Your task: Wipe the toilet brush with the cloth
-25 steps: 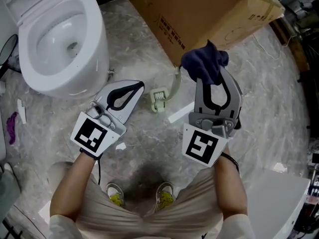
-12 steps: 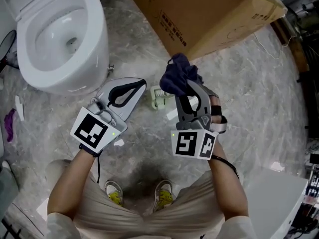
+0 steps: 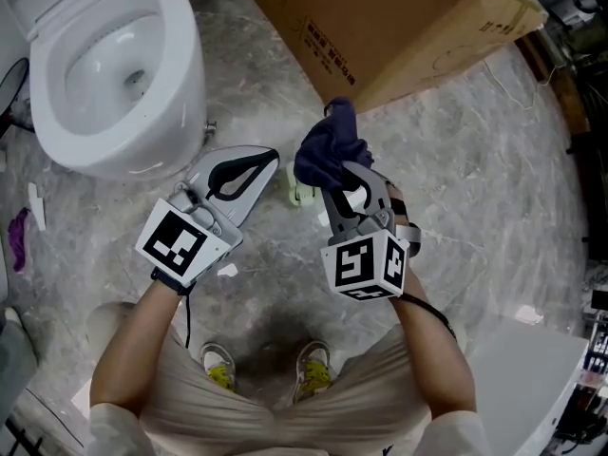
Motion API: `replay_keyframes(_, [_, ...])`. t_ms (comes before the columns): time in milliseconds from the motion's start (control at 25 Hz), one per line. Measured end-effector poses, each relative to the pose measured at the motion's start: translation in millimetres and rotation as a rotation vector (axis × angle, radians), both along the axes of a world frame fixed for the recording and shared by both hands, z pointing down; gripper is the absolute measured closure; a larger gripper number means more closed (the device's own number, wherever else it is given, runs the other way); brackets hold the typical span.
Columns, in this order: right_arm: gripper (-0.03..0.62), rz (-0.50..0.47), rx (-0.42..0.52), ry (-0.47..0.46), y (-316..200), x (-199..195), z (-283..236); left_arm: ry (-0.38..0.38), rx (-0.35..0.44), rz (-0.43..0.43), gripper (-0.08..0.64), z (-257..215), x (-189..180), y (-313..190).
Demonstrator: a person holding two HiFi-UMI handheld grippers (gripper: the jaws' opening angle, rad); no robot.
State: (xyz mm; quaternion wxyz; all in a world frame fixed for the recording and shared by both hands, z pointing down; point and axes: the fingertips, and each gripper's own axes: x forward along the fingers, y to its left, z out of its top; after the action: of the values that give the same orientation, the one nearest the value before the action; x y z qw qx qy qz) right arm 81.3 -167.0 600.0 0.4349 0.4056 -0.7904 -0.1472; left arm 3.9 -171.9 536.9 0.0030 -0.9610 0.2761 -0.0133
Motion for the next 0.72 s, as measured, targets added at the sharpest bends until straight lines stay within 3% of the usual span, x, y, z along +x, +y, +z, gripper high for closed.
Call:
replay_keyframes(200, [0.480,0.011,-0.111,-0.001,5.3,4.8,22.2,0.001,0.001,0.008,0.561,0.6,1.8,-0.8])
replay_keyframes(720, [0.479,-0.021,-0.229,0.046,21.3,2.9,51.8,-0.008,0.002,0.025,0.561,0.7,5.8,4.1])
